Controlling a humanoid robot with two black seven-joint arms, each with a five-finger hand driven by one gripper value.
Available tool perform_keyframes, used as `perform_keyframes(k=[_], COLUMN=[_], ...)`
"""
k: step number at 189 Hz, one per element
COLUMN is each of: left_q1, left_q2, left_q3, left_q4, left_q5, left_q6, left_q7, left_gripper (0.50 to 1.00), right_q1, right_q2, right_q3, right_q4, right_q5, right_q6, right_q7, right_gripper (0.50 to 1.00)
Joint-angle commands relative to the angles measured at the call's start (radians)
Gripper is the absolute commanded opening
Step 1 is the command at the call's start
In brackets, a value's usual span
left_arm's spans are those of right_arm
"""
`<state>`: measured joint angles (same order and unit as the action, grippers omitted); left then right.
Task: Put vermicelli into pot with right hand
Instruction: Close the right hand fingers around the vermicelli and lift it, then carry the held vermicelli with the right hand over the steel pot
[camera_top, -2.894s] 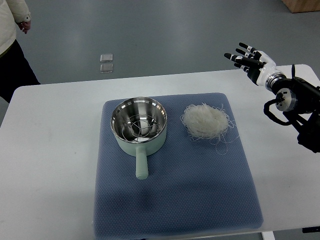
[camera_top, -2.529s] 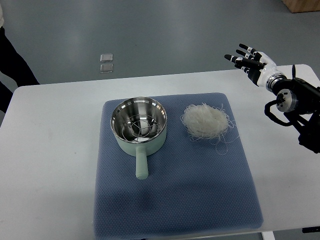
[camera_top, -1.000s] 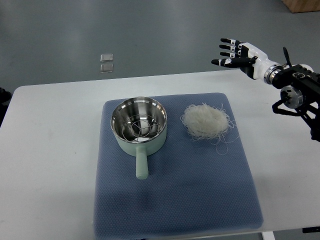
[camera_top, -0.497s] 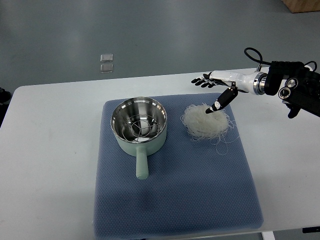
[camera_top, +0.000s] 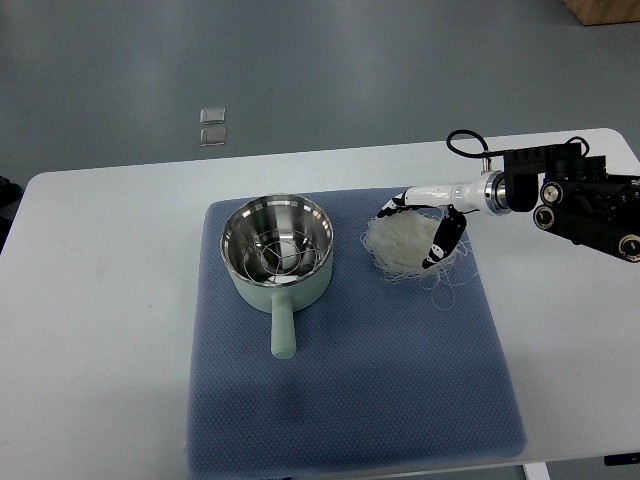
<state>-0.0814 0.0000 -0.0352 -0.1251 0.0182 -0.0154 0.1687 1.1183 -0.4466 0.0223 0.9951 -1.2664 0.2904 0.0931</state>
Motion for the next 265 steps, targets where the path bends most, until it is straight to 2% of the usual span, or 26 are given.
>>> perform_keyframes(k=[1, 10, 19, 20, 29, 35, 36, 38, 39, 40, 41, 42, 43, 44, 45, 46, 47, 67, 95, 141, 184, 265], left_q1=[0.0, 0.0, 0.0, -0.001, -0.001, -0.001, -0.001, -0.001, -0.001, -0.001, -0.001, -0.001, -0.001, -0.001, -0.001, -0.001, -0.001, -0.001, -0.001, -0.005, -0.005, -0.008], left_q2=[0.0, 0.0, 0.0, 0.0, 0.0, 0.0, 0.0, 0.0, 0.0, 0.0, 0.0, 0.0, 0.0, 0.0, 0.0, 0.0, 0.0, 0.0, 0.0, 0.0, 0.0, 0.0], left_q3=[0.0, 0.001, 0.001, 0.001, 0.001, 0.001, 0.001, 0.001, 0.001, 0.001, 0.001, 0.001, 0.001, 0.001, 0.001, 0.001, 0.001, 0.005, 0.005, 0.006, 0.001, 0.001], left_q4=[-0.001, -0.001, -0.001, -0.002, -0.002, -0.002, -0.002, -0.002, -0.002, -0.002, -0.002, -0.002, -0.002, -0.002, -0.002, -0.002, -0.002, -0.002, -0.001, -0.001, 0.002, 0.002], left_q5=[0.0, 0.0, 0.0, 0.0, 0.0, 0.0, 0.0, 0.0, 0.0, 0.0, 0.0, 0.0, 0.0, 0.0, 0.0, 0.0, 0.0, 0.0, 0.0, 0.0, 0.0, 0.0], left_q6=[0.0, 0.0, 0.0, 0.0, 0.0, 0.0, 0.0, 0.0, 0.0, 0.0, 0.0, 0.0, 0.0, 0.0, 0.0, 0.0, 0.0, 0.0, 0.0, 0.0, 0.0, 0.0], left_q7=[0.002, 0.0, 0.0, 0.0, 0.0, 0.0, 0.002, 0.002, 0.0, 0.0, 0.0, 0.0, 0.002, 0.002, 0.0, 0.0, 0.0, 0.0, 0.002, 0.002, 0.002, 0.0], left_gripper=[1.0, 1.0, 1.0, 1.0, 1.0, 1.0, 1.0, 1.0, 1.0, 1.0, 1.0, 1.0, 1.0, 1.0, 1.0, 1.0, 1.0, 1.0, 1.0, 1.0, 1.0, 1.0], right_q1=[-0.008, -0.014, -0.014, -0.025, -0.035, -0.038, -0.038, -0.038, -0.038, -0.038, -0.038, -0.038, -0.038, -0.038, -0.038, -0.038, -0.038, -0.038, -0.005, 0.077, 0.126, 0.127], right_q2=[0.034, 0.054, 0.054, 0.069, 0.08, 0.085, 0.086, 0.086, 0.088, 0.088, 0.089, 0.089, 0.089, 0.089, 0.089, 0.089, 0.089, 0.086, 0.062, 0.031, 0.054, 0.212], right_q3=[-0.022, -0.033, -0.033, -0.033, -0.033, -0.031, -0.031, -0.031, -0.033, -0.033, -0.033, -0.033, -0.031, -0.031, -0.031, -0.031, -0.031, -0.03, 0.018, 0.128, 0.235, 0.248], right_q4=[-0.032, -0.055, -0.055, -0.079, -0.099, -0.108, -0.11, -0.11, -0.112, -0.112, -0.115, -0.115, -0.115, -0.115, -0.116, -0.116, -0.116, -0.116, -0.113, -0.098, -0.084, -0.015], right_q5=[-0.025, -0.034, -0.034, -0.04, -0.047, -0.05, -0.051, -0.051, -0.053, -0.053, -0.054, -0.054, -0.054, -0.054, -0.056, -0.056, -0.056, -0.057, -0.025, 0.027, 0.079, 0.068], right_q6=[-0.02, -0.031, -0.031, -0.04, -0.048, -0.051, -0.053, -0.053, -0.054, -0.054, -0.054, -0.054, -0.054, -0.054, -0.056, -0.056, -0.056, -0.057, -0.146, -0.142, -0.079, -0.002], right_q7=[-0.001, -0.001, -0.001, -0.006, -0.01, -0.012, -0.012, -0.012, -0.013, -0.013, -0.013, -0.013, -0.013, -0.013, -0.015, -0.015, -0.015, -0.015, -0.021, -0.02, -0.018, -0.009], right_gripper=[0.889, 0.866, 0.866, 0.828, 0.774, 0.713, 0.687, 0.686, 0.654, 0.654, 0.621, 0.621, 0.583, 0.582, 0.538, 0.537, 0.5, 0.5, 0.5, 0.5, 0.5, 0.5])
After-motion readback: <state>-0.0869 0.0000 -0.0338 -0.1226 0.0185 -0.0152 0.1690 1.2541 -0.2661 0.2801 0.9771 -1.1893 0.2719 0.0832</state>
